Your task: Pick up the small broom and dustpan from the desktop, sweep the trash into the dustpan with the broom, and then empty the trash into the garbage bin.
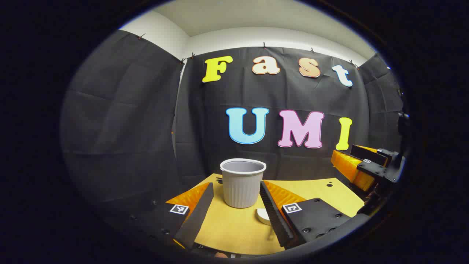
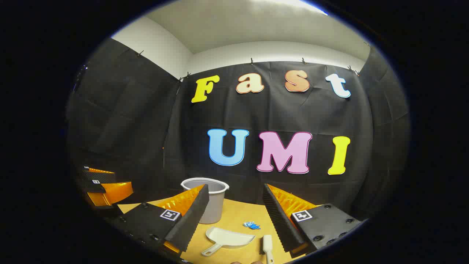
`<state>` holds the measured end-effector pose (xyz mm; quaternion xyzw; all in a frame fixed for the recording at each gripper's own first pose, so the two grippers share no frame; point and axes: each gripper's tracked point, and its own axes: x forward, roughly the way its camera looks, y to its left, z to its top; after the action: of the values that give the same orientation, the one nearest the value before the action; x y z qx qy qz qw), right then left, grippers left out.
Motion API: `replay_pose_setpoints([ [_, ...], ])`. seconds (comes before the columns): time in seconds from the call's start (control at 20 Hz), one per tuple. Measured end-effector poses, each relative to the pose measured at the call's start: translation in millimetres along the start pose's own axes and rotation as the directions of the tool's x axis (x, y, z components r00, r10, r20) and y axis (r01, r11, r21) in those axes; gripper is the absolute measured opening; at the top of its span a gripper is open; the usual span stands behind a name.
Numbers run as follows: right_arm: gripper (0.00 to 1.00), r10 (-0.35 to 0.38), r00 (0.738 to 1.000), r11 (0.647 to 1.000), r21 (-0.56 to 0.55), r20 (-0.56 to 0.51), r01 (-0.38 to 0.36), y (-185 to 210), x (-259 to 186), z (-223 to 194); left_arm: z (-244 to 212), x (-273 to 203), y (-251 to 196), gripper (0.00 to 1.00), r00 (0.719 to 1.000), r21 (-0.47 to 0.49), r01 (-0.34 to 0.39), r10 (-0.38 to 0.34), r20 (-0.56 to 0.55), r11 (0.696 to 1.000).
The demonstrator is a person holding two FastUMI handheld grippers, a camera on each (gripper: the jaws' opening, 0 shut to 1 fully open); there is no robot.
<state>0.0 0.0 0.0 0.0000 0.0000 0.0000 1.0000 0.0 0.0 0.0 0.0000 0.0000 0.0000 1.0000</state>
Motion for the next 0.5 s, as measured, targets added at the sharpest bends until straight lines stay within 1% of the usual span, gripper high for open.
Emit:
replay_pose_setpoints([
  [0.1, 0.94, -0.019, 1.0, 1.0, -0.007, -0.001, 0.019, -5.4, 1.8, 1.1, 3.1, 2.3, -4.0, 0.76, 1.0, 0.01, 0.016, -0.016, 0.007, 1.0],
  [0.15, 0.94, -0.033, 0.999, 0.999, -0.009, 0.001, 0.033, -8.2, 0.3, 2.8, 4.7, 2.9, -8.2, 0.77, 0.999, 0.012, 0.032, -0.032, 0.014, 0.999],
  [0.2, 0.94, -0.049, 0.999, 0.999, -0.009, 0.003, 0.049, -11.7, -1.6, 4.9, 7.0, 3.8, -12.5, 0.76, 0.999, 0.015, 0.05, -0.05, 0.02, 0.999],
  [0.3, 0.94, -0.078, 0.997, 0.997, -0.007, 0.016, 0.078, -17.7, -4.2, 8.4, 4.9, 7.1, -18.1, 0.76, 0.996, 0.016, 0.085, -0.086, 0.026, 0.996],
  [0.35, 0.95, -0.091, 0.996, 0.996, -0.01, 0.019, 0.091, -19.5, -5.4, 9.3, 2.8, 9.8, -20.7, 0.74, 0.995, 0.015, 0.099, -0.1, 0.021, 0.995],
  [0.4, 0.94, -0.102, 0.995, 0.995, -0.014, 0.02, 0.102, -21.3, -6.9, 9.5, 1.2, 11.6, -21.3, 0.76, 0.994, 0.013, 0.108, -0.108, 0.011, 0.994],
  [0.5, 0.92, -0.118, 0.993, 0.993, -0.021, 0.024, 0.119, -23.3, -9.9, 9.1, 3.2, 12.4, -26.6, 0.76, 0.99, -0.007, 0.141, -0.14, 0.02, 0.99],
])
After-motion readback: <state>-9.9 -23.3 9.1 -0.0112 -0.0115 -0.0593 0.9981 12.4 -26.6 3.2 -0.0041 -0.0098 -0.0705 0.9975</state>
